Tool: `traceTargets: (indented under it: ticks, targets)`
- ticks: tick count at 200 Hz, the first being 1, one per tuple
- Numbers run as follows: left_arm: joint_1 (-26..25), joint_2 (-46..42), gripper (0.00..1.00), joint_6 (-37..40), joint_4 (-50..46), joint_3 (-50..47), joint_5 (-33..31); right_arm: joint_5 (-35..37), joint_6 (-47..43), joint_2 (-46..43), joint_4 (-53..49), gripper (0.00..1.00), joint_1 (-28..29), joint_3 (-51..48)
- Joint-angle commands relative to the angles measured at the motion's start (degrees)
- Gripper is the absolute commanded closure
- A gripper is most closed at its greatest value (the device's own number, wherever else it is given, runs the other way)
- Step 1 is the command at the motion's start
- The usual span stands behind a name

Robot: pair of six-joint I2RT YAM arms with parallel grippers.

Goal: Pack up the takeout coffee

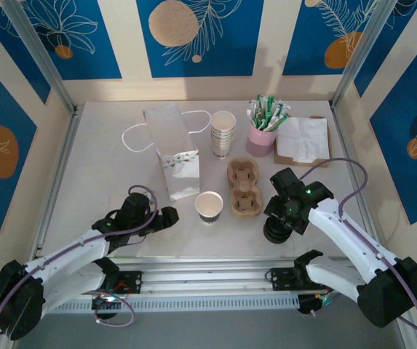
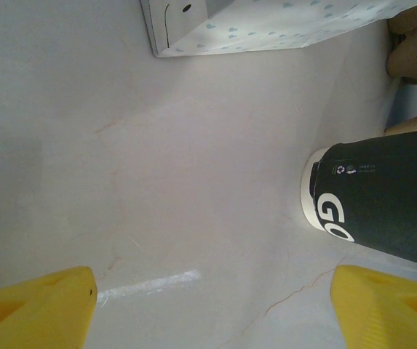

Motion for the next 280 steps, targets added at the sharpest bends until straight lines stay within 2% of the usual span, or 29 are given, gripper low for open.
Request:
traceTargets:
  ticks: [1,84,280]
  targets:
    - [-0.82,0.51,0.16,1.14,0.42,1.75,0.1,-2.08,-1.53,1.34,0.84,0.17,-0.49,-0.87]
    - [-0.9,-0.18,0.16,0.97,-1.76,2.1,-0.56,-2.78,-5.08,5.61,1.69,0.16,-1.11,-1.32]
    - [-1.39,0.06,0.16,0.98,-3.98,3.43,-1.15,-1.72,-5.82,8.35,2.49,0.16,-0.6,-2.4]
